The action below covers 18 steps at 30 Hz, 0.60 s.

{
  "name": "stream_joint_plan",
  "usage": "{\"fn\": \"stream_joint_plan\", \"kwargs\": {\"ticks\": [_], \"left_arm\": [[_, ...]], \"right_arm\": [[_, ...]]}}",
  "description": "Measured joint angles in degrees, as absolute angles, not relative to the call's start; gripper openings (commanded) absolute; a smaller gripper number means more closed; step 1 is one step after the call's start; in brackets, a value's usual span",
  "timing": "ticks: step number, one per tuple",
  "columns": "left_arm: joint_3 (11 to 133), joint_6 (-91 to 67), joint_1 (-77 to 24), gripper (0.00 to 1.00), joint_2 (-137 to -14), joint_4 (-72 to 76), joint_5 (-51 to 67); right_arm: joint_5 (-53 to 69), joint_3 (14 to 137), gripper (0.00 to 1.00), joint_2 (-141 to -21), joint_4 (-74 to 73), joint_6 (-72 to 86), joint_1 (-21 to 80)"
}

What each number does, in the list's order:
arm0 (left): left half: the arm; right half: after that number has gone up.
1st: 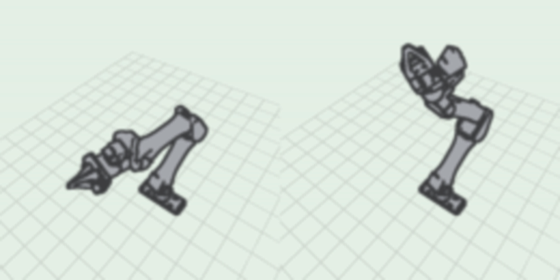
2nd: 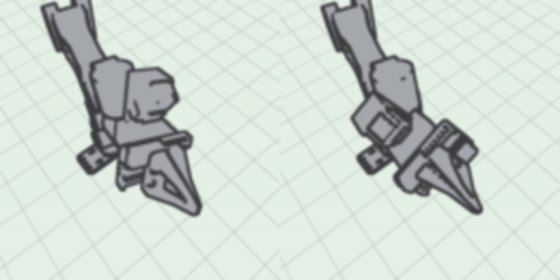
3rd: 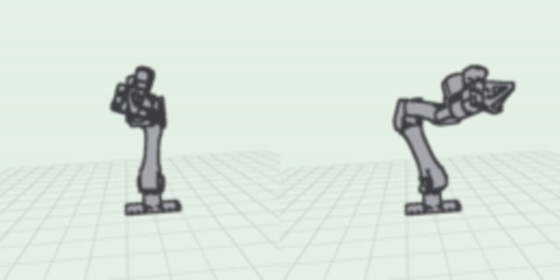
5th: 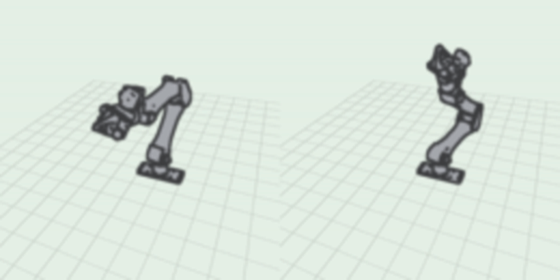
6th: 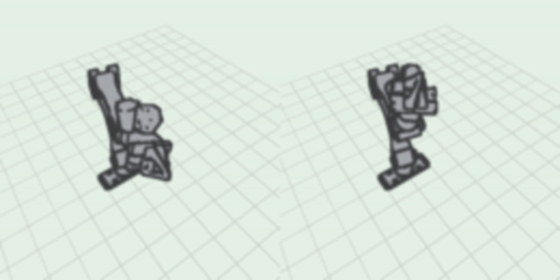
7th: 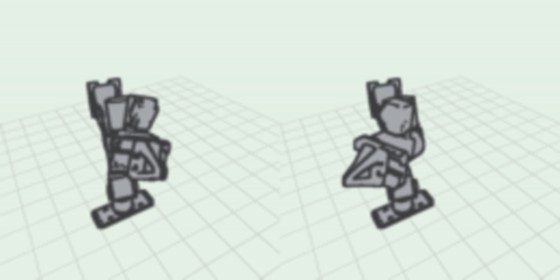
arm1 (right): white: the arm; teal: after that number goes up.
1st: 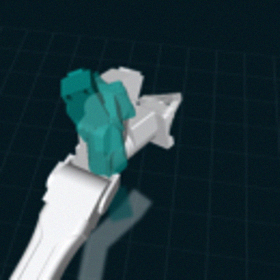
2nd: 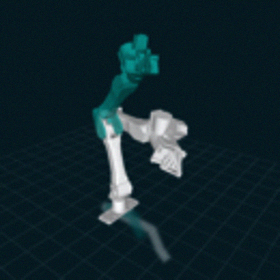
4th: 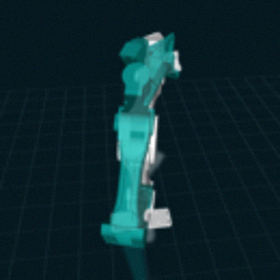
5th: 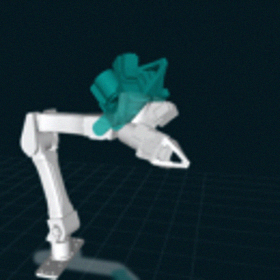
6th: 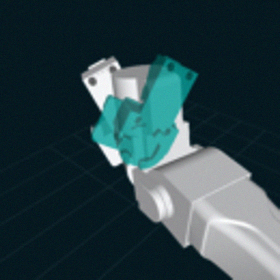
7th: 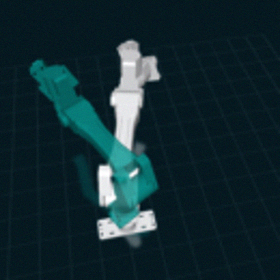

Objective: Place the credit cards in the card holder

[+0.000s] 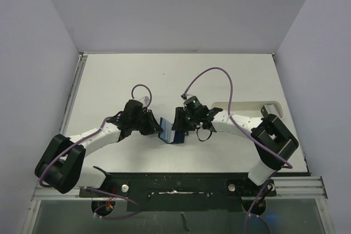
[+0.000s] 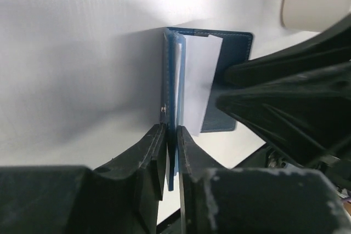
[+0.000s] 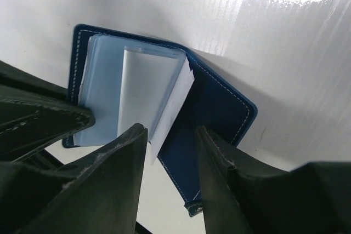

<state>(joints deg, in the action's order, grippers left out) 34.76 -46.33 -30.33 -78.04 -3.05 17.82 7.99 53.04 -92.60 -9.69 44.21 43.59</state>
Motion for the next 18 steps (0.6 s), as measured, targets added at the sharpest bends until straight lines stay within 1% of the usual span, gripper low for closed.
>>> {"fn": "stream_joint_plan", "kwargs": {"ticks": [5, 6, 7, 8, 18], "left_arm": [[34.4, -47.7, -30.3, 0.16, -77.3, -0.2, 19.4], [34.2, -47.9, -30.3, 0.12, -77.2, 0.5, 19.8], [33.9, -48.0, -30.3, 0.03, -77.2, 1.1, 20.1], [33.6, -48.2, -30.3, 0.0, -77.2, 1.8, 20.5], [32.5, -48.9, -30.3, 0.0, -77.7, 5.0, 22.2]], "right_arm": [[8.3, 50.8, 0.37, -93.5, -8.3, 44.2, 43.6], [8.4, 50.5, 0.36, -93.6, -8.1, 44.2, 43.6], [8.6, 50.2, 0.36, -93.6, -7.9, 44.2, 43.6], [8.7, 50.0, 0.35, -93.7, -7.5, 44.2, 43.6], [9.0, 49.7, 0.32, -94.7, -6.1, 43.9, 43.6]]}}
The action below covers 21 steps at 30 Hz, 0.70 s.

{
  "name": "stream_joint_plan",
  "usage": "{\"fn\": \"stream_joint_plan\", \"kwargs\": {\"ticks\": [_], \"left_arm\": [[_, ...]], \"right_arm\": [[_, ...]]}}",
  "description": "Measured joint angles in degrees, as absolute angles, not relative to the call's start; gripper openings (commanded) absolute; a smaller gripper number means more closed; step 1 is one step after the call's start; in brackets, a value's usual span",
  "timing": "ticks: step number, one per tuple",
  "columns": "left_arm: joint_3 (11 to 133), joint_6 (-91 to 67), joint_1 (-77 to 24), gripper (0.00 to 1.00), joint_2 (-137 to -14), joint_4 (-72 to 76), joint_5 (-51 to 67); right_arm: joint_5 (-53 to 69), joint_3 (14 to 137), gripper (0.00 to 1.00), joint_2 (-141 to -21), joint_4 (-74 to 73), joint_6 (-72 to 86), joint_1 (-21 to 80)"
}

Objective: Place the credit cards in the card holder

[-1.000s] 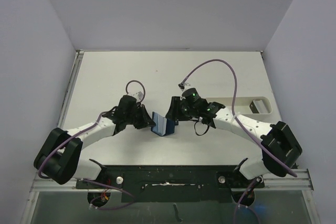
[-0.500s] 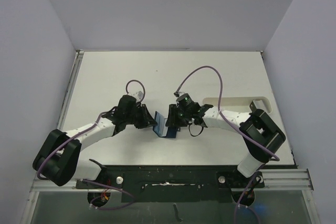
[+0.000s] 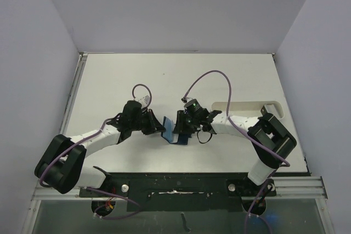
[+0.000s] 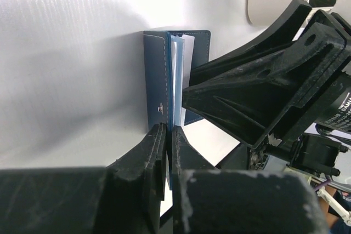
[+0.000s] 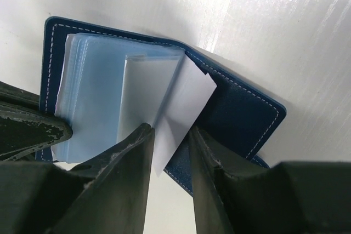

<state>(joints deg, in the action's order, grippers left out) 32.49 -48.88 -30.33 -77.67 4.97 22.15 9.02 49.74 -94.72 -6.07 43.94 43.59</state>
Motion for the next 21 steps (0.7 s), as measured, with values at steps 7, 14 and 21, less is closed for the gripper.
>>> {"fn": "stream_joint_plan", "kwargs": {"ticks": [7, 14, 21], "left_arm": [[30.6, -49.9, -30.3, 0.0, -77.7, 9.2, 23.9], [27.9, -52.2, -30.3, 0.0, -77.7, 14.0, 26.1], [27.5, -53.5, -30.3, 0.07, -77.5, 16.6, 26.7]], "right_arm": [[8.6, 49.3, 0.3, -94.7, -5.7, 43.8, 43.5], [8.5, 47.5, 0.3, -94.7, -4.5, 43.8, 43.4], [8.5, 47.1, 0.29, -94.7, -3.3, 43.8, 43.2]]}}
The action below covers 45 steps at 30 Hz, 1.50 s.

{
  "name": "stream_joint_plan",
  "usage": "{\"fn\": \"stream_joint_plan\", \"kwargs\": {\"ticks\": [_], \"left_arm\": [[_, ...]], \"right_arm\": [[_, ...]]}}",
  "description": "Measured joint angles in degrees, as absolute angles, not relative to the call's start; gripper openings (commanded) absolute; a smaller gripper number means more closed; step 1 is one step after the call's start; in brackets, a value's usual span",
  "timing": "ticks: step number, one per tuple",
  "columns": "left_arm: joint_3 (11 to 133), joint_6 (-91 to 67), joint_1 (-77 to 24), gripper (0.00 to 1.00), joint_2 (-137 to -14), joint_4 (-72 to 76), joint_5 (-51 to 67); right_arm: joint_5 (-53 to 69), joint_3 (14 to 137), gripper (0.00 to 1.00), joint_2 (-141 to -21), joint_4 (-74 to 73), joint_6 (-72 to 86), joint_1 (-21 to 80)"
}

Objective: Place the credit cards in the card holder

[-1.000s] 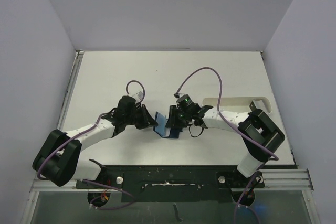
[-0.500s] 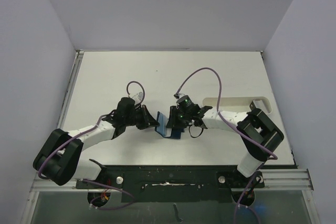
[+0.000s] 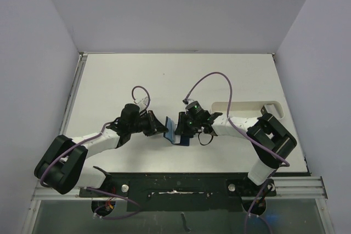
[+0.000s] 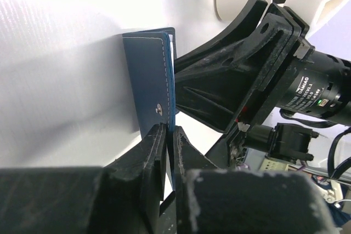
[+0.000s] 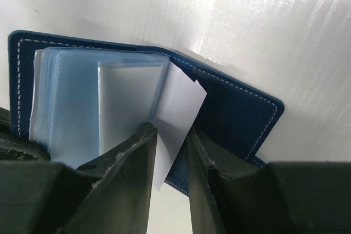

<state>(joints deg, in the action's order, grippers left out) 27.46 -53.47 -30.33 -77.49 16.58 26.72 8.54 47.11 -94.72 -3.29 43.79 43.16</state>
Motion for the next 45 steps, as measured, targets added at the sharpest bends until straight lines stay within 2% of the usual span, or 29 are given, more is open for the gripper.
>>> {"fn": "stream_joint_plan", "kwargs": {"ticks": [3, 5, 7, 8, 19, 24, 34, 45], "left_arm": [[27.5, -53.8, -30.3, 0.0, -77.4, 16.9, 26.9], [27.5, -53.9, -30.3, 0.0, -77.4, 17.0, 27.0], [27.4, -53.9, -30.3, 0.04, -77.4, 17.2, 27.2], [27.3, -54.0, -30.3, 0.0, -77.4, 17.4, 27.3], [26.1, -54.5, -30.3, 0.0, -77.3, 18.9, 27.4], [25.8, -54.4, -30.3, 0.0, -76.5, 19.0, 27.1], [25.8, -53.3, -30.3, 0.0, -76.0, 16.6, 24.9], [25.8, -53.3, -30.3, 0.0, -75.2, 15.9, 24.3]], "right_arm": [[8.5, 47.1, 0.29, -94.7, -3.1, 43.8, 43.2], [8.5, 47.1, 0.29, -94.7, -3.0, 43.8, 43.2], [8.5, 47.0, 0.29, -94.7, -3.0, 43.8, 43.2], [8.5, 47.0, 0.29, -94.7, -3.0, 43.8, 43.2], [8.5, 46.9, 0.31, -94.7, -3.0, 43.8, 43.2], [8.5, 46.9, 0.39, -94.3, -3.2, 43.9, 43.2], [7.7, 47.7, 0.64, -87.4, -5.5, 44.7, 43.7], [9.2, 49.3, 0.72, -89.3, -5.6, 46.0, 45.5]]}}
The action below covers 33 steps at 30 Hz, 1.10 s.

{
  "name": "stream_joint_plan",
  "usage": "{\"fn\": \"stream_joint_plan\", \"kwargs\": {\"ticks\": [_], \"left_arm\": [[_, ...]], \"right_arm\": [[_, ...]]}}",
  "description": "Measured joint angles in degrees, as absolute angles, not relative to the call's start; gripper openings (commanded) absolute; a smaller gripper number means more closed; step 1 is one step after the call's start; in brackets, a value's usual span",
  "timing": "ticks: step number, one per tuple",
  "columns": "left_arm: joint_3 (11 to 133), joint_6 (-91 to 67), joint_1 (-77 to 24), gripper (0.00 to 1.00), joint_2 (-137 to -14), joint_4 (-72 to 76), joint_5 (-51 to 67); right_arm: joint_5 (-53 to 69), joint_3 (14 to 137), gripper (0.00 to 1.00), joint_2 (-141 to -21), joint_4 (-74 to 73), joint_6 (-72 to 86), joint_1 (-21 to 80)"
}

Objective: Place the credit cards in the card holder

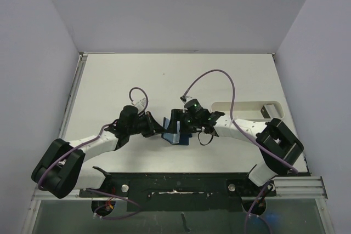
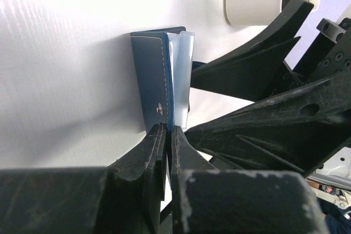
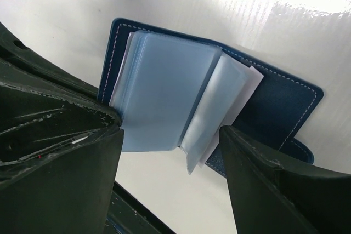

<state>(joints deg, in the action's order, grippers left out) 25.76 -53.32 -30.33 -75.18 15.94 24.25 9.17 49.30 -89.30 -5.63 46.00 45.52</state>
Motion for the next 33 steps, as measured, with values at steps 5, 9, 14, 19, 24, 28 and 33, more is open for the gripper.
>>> {"fn": "stream_joint_plan", "kwargs": {"ticks": [5, 9, 14, 19, 24, 28, 33], "left_arm": [[25.8, -53.1, -30.3, 0.0, -75.0, 15.2, 23.5], [25.8, -53.2, -30.3, 0.0, -75.0, 15.0, 22.8], [25.7, -53.2, -30.3, 0.0, -74.9, 15.1, 22.7], [25.7, -53.5, -30.3, 0.0, -74.9, 15.1, 22.5], [25.7, -53.8, -30.3, 0.0, -74.9, 15.1, 22.5], [25.7, -53.9, -30.3, 0.0, -74.9, 15.2, 22.5], [25.6, -53.9, -30.3, 0.0, -74.9, 15.2, 22.4]], "right_arm": [[10.2, 49.5, 0.73, -90.6, -5.6, 46.2, 45.9], [10.2, 49.5, 0.74, -91.5, -5.6, 46.2, 46.0], [10.2, 49.5, 0.78, -91.7, -5.7, 46.2, 46.2], [10.6, 49.5, 0.79, -91.5, -5.3, 46.2, 46.4], [11.4, 49.5, 0.8, -91.5, -4.7, 46.2, 46.6], [11.6, 49.5, 0.77, -91.5, -4.6, 46.2, 46.6], [11.0, 49.5, 0.74, -91.5, -4.8, 46.2, 46.6]]}}
